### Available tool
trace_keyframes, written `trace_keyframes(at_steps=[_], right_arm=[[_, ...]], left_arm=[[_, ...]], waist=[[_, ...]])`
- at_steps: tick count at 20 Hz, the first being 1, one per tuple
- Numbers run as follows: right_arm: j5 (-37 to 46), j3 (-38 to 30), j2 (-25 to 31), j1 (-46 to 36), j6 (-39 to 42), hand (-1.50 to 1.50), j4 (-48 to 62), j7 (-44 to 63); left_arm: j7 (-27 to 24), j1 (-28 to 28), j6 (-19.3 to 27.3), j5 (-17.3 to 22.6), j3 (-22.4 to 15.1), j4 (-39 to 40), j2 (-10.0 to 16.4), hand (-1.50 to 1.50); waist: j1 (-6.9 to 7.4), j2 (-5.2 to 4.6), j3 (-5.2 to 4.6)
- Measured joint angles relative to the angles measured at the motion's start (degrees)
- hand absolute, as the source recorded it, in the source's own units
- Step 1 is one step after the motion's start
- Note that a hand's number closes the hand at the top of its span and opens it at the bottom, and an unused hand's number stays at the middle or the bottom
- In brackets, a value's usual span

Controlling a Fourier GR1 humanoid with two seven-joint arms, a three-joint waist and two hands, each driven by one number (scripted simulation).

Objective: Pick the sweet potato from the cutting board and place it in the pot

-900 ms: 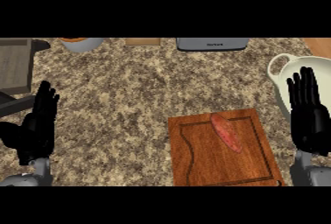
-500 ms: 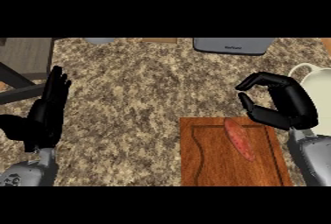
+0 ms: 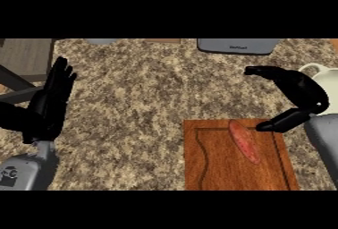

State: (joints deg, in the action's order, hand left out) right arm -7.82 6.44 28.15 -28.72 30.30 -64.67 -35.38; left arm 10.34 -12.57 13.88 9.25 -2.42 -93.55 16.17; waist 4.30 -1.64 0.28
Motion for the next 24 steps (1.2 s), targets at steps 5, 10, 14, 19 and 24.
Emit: trace_keyframes(at_steps=[5, 10, 14, 19, 24], right_arm=[[4.3, 3.9, 5.0, -6.6, 3.3, -1.5, 4.9, -1.1], [11.3, 12.4, 9.3, -10.9, 4.9, -1.5, 2.6, 0.4], [17.6, 19.7, 11.7, -13.3, 4.4, -1.5, -0.2, 0.2], [23.8, 27.5, 12.4, -14.3, 3.2, -1.5, -3.1, 0.3], [26.7, 31.2, 12.5, -14.0, 2.6, -1.5, -3.2, -0.3]], left_arm=[[0.0, -1.3, -0.1, 0.1, 0.6, 1.7, -0.2, 0.0], [0.3, -1.1, -0.7, 0.6, 1.5, 2.2, 0.3, 0.0], [0.4, -1.0, -0.7, 0.4, 1.6, 2.5, 0.3, 0.0], [1.8, -1.2, -0.8, 0.4, 2.3, 1.7, 1.0, 0.0], [1.8, -1.3, -0.6, -0.2, 2.9, 2.0, 0.6, 0.0]], waist=[[-0.81, 0.39, -0.11], [-1.11, 0.81, -0.21], [-1.7, 1.03, -0.24], [-2.66, 1.35, -0.27], [-3.35, 1.46, -0.27]])
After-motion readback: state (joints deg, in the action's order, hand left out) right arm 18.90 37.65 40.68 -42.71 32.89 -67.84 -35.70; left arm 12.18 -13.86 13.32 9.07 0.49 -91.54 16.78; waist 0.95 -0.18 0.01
